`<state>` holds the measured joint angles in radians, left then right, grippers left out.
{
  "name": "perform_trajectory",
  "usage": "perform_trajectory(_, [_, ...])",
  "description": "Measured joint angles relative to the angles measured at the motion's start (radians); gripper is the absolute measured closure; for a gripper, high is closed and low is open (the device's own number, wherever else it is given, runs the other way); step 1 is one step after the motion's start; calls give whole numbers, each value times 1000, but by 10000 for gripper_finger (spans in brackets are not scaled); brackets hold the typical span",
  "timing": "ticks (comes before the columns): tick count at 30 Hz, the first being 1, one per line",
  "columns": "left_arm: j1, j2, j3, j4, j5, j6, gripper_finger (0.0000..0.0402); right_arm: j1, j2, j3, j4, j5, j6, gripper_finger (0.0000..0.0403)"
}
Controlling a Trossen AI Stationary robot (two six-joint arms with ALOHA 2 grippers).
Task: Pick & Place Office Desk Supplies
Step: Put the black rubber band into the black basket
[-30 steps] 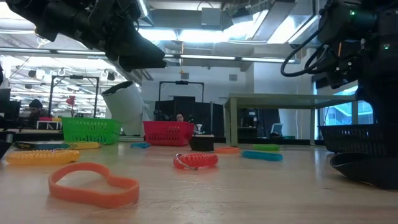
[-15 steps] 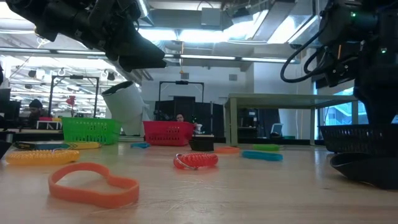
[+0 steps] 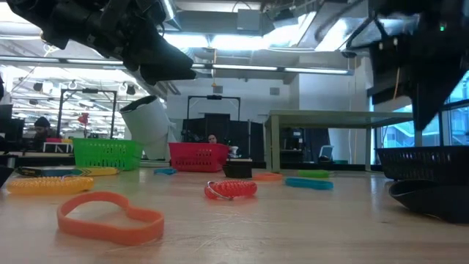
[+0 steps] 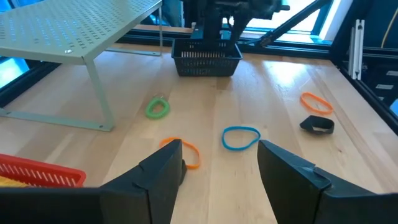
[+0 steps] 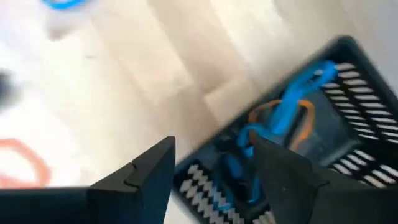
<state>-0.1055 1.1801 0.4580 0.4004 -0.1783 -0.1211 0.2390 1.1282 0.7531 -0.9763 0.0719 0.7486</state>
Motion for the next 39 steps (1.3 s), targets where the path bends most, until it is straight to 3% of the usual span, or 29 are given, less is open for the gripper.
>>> perform_trajectory(6, [0,0,0,0,0,-14,199,80,0,75,104,-112,32,189])
perform_trajectory(16, [0,0,0,0,-5,-23,199,281,144,94,413,-133,-15,189])
perform_trajectory(25, [0,0,0,1,-6,-33,199,385,432,257,349,-130,-136,190])
perform_trajectory(32, [0,0,0,2,-6,-32,199,407,644,501,160,22,-364,190])
perform_trajectory(39, [0,0,0,2,-6,-32,199,401,778,630,145,-1,-494,190])
